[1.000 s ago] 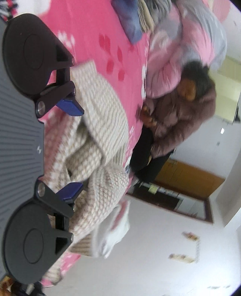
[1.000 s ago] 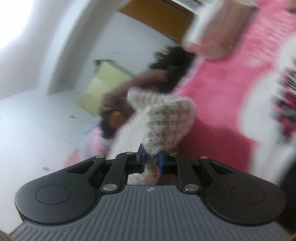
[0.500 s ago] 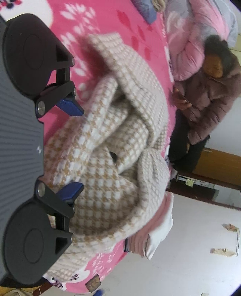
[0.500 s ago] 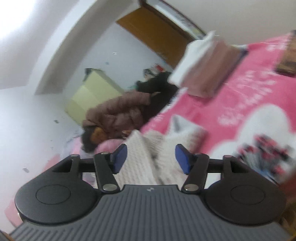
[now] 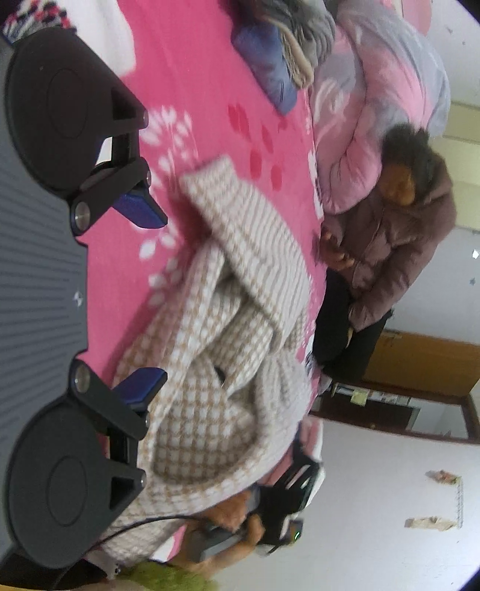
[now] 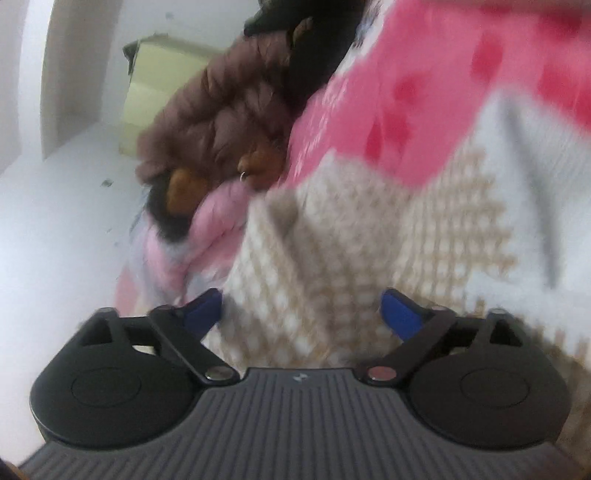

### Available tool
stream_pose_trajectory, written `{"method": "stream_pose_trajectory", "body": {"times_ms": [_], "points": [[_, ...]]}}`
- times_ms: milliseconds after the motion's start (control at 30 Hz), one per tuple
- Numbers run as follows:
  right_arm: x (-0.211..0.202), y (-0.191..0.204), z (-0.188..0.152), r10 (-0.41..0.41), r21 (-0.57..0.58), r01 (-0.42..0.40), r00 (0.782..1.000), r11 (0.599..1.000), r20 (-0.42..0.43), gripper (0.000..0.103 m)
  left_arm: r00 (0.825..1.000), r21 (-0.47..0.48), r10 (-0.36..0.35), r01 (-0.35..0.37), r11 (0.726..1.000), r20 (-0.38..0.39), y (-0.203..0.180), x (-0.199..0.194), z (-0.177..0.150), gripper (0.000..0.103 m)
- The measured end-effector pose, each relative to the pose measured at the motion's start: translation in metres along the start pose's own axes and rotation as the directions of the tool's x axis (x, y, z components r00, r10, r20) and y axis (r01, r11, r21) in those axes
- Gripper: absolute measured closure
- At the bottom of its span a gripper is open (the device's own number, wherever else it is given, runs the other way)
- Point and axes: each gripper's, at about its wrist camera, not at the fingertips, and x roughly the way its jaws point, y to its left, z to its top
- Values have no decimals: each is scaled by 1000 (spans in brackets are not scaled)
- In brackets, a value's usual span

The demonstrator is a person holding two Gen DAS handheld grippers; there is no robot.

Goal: Fold clothes

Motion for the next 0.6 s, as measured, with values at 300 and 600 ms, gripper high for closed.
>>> {"method": "stream_pose_trajectory", "body": {"times_ms": [300, 600], "points": [[-32, 82, -119, 189, -374, -291, 939, 881, -287, 67, 998, -198, 20, -7, 980, 66, 54, -13, 23, 17], [-49, 114, -270, -77, -681, -324, 869, 657, -489, 67, 985, -127, -129, 143, 982, 111, 19, -14, 45, 11]]}}
